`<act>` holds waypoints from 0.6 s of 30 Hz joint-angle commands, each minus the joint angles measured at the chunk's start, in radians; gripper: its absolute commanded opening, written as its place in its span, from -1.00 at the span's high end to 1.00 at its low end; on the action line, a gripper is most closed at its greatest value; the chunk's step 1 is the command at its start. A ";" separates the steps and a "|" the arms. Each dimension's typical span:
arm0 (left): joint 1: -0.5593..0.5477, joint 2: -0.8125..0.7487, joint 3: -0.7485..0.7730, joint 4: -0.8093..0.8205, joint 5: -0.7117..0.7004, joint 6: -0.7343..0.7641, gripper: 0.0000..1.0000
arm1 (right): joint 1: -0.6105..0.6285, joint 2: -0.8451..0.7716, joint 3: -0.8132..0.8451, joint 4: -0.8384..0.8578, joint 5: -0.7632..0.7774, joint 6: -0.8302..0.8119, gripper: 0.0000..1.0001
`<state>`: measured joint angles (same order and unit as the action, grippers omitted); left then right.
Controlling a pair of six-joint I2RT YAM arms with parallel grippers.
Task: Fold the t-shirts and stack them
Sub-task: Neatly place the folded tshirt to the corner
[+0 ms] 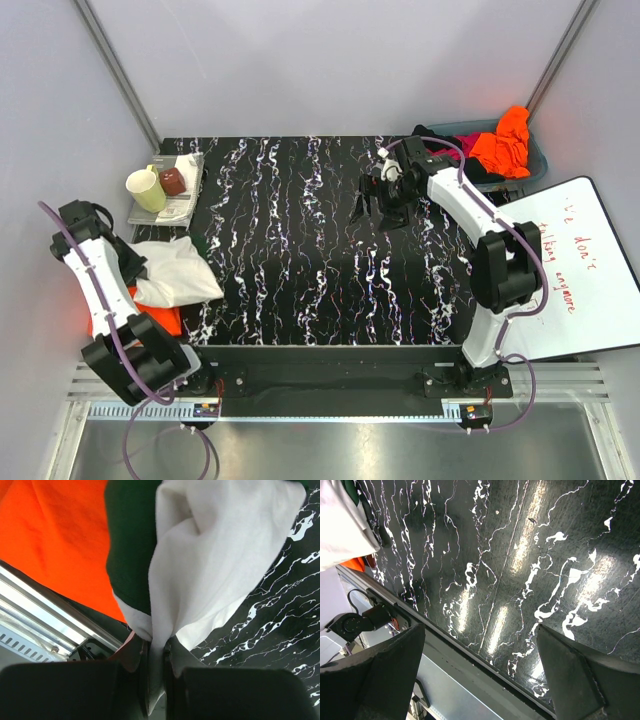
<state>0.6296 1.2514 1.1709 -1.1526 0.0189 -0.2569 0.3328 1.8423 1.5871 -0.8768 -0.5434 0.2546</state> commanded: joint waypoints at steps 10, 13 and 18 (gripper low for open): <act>0.024 -0.276 -0.100 0.028 -0.160 -0.105 1.00 | -0.003 0.064 0.109 -0.056 -0.049 0.011 -1.00; 0.039 -0.280 -0.093 0.044 -0.175 -0.119 1.00 | -0.003 0.064 0.100 -0.059 -0.064 0.011 -0.99; 0.062 -0.231 -0.048 0.111 -0.171 -0.113 1.00 | -0.003 0.046 0.062 -0.059 -0.073 0.011 -0.99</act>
<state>0.6689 0.9913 1.0710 -1.1542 -0.1131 -0.3515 0.3325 1.9011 1.6508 -0.9268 -0.5724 0.2615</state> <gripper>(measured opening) 0.105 0.994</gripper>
